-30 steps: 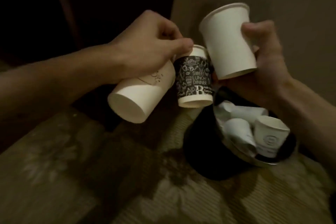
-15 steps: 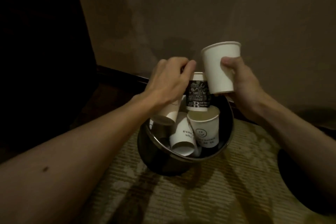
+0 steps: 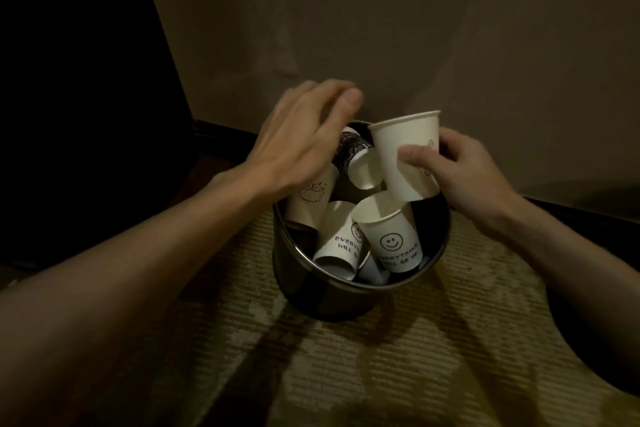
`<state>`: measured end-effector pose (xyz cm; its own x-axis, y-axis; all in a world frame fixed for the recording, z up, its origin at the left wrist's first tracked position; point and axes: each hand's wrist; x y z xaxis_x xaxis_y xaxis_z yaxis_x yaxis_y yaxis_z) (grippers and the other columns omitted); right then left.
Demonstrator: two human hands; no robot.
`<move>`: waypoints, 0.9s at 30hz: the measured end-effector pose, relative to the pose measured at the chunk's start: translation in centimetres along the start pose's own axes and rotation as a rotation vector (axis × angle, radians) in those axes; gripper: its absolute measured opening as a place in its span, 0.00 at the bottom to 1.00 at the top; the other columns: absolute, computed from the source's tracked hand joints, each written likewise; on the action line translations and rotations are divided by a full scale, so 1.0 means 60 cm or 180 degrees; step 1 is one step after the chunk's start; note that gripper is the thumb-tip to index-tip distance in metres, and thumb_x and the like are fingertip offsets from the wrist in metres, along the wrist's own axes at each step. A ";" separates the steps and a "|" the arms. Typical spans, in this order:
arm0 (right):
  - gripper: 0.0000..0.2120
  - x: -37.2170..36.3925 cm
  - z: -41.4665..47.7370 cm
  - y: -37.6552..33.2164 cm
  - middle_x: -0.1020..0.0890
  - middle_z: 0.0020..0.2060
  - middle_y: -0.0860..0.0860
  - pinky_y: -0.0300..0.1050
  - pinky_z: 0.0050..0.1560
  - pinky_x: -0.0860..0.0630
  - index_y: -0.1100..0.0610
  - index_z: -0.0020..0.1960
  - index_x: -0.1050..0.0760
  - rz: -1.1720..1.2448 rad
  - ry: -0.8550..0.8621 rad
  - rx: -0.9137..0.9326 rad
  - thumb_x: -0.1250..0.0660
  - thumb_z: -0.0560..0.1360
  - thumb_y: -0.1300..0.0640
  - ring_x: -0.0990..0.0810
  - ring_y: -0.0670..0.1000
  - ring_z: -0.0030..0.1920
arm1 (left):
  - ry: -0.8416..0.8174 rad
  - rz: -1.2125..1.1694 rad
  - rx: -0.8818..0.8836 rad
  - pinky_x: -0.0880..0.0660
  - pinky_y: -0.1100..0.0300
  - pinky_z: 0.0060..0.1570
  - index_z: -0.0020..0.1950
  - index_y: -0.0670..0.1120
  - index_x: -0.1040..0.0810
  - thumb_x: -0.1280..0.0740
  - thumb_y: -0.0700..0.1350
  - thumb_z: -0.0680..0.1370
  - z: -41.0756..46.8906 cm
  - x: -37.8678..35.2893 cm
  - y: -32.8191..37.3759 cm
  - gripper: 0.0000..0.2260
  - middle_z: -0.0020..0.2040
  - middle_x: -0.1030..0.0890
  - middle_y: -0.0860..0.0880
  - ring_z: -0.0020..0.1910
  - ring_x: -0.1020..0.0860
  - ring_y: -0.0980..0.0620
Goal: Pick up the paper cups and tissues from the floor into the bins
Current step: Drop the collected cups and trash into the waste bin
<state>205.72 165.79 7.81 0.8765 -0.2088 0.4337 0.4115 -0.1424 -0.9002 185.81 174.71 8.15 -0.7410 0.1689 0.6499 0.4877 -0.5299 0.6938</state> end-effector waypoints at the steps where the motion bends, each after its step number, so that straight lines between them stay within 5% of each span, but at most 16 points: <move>1: 0.20 0.006 -0.007 -0.001 0.17 0.49 0.45 0.40 0.40 0.21 0.45 0.60 0.28 -0.0037 -0.0023 0.0047 0.29 0.71 0.43 0.17 0.42 0.46 | -0.0102 -0.0062 -0.0119 0.31 0.58 0.55 0.71 0.55 0.28 0.47 0.59 0.83 -0.003 0.002 0.010 0.19 0.58 0.25 0.55 0.58 0.28 0.57; 4: 0.28 0.014 -0.029 -0.016 0.16 0.50 0.48 0.44 0.40 0.19 0.38 0.62 0.36 0.0174 -0.0198 0.0145 0.28 0.66 0.38 0.16 0.46 0.48 | -0.0507 -0.0221 -0.0417 0.28 0.61 0.54 0.72 0.57 0.30 0.43 0.58 0.82 -0.017 -0.001 0.039 0.19 0.57 0.25 0.57 0.56 0.26 0.62; 8: 0.23 0.005 -0.060 -0.032 0.15 0.46 0.43 0.39 0.35 0.20 0.39 0.57 0.35 0.0355 -0.0433 0.0251 0.30 0.66 0.37 0.15 0.46 0.44 | -0.0565 -0.0396 -0.0705 0.26 0.68 0.41 0.56 0.53 0.20 0.38 0.53 0.82 -0.038 0.012 0.053 0.09 0.45 0.20 0.59 0.47 0.23 0.64; 12: 0.28 -0.020 -0.083 -0.025 0.17 0.48 0.42 0.44 0.40 0.20 0.37 0.58 0.34 -0.0481 -0.0632 0.0262 0.32 0.63 0.28 0.17 0.44 0.45 | -0.0852 -0.0316 -0.0608 0.28 0.73 0.41 0.48 0.56 0.18 0.35 0.52 0.80 -0.066 0.041 0.028 0.06 0.43 0.19 0.61 0.45 0.22 0.65; 18: 0.21 -0.056 -0.071 -0.002 0.22 0.52 0.43 0.30 0.41 0.35 0.40 0.58 0.31 -0.1733 -0.0436 0.0744 0.34 0.69 0.33 0.27 0.32 0.47 | -0.0896 0.0218 -0.0101 0.25 0.72 0.43 0.53 0.53 0.16 0.32 0.50 0.79 -0.096 0.024 -0.019 0.06 0.43 0.18 0.61 0.46 0.22 0.68; 23: 0.29 -0.069 -0.067 0.005 0.20 0.55 0.49 0.51 0.52 0.25 0.50 0.61 0.27 -0.2004 -0.0406 0.0667 0.36 0.68 0.31 0.22 0.50 0.55 | -0.0857 0.0615 -0.0064 0.23 0.59 0.45 0.53 0.50 0.16 0.33 0.50 0.80 -0.099 0.007 -0.026 0.08 0.44 0.16 0.52 0.43 0.20 0.59; 27: 0.28 -0.071 -0.079 -0.012 0.24 0.58 0.49 0.50 0.57 0.30 0.50 0.65 0.27 -0.2210 -0.0228 0.0901 0.34 0.71 0.36 0.30 0.49 0.59 | -0.0937 0.0582 -0.0079 0.21 0.57 0.51 0.65 0.52 0.22 0.31 0.51 0.79 -0.101 0.038 -0.018 0.15 0.56 0.18 0.53 0.51 0.21 0.59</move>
<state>200.50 162.20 6.82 0.4024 -0.0970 0.9103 0.9154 0.0379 -0.4007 180.80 170.60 6.99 -0.4756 0.2999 0.8270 0.5861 -0.5930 0.5521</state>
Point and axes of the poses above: each hand's wrist, its own z-axis towards the middle knuckle, its own x-axis out of the back of the hand, y = z × x
